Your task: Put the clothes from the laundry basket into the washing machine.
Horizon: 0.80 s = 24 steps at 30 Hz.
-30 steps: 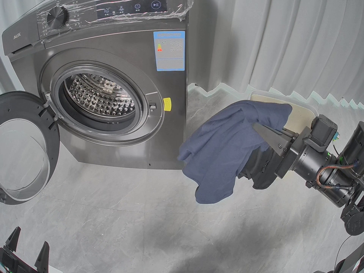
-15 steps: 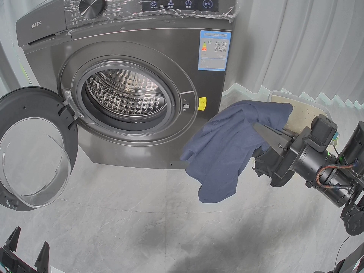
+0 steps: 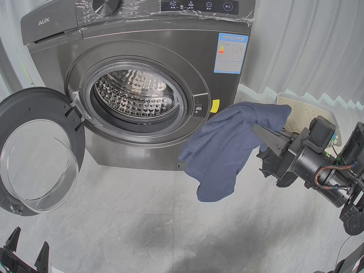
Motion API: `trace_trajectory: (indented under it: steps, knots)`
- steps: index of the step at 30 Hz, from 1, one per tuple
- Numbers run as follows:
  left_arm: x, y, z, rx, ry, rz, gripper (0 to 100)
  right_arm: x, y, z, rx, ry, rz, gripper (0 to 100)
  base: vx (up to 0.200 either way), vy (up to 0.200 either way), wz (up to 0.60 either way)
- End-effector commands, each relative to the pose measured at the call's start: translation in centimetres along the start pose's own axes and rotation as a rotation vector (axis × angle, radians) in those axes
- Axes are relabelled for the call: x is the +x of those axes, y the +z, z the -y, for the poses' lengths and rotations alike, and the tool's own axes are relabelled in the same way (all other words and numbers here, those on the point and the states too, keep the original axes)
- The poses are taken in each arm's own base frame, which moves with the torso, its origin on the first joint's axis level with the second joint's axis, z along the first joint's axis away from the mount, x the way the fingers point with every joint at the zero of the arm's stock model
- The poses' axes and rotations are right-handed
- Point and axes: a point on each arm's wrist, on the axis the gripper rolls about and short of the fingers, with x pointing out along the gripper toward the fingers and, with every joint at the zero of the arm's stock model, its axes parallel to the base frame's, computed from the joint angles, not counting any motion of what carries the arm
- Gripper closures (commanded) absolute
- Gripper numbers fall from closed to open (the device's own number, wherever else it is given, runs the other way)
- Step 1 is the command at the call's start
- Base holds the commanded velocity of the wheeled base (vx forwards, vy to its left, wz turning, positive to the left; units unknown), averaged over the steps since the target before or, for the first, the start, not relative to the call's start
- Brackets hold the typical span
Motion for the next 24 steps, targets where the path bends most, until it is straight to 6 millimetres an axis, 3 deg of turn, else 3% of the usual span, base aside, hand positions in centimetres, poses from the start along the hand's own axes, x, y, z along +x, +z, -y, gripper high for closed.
trace_trajectory:
  steps: [1, 9, 24]
  knots:
    - [0.07, -0.46, -0.01, 0.000, 0.000, -0.010, 0, 0.02, -0.04, 0.02, 0.000, -0.001, -0.001, 100, 0.000, 0.200, 0.00]
    - [0.06, -0.46, -0.01, 0.000, 0.000, -0.009, 0, 0.00, -0.07, 0.07, -0.001, -0.004, -0.003, 100, 0.000, 0.200, 0.00]
    - [0.06, -0.46, -0.01, -0.002, 0.002, -0.009, 0, -0.01, -0.44, 0.18, 0.001, -0.007, -0.018, 100, 0.000, 0.000, 0.00]
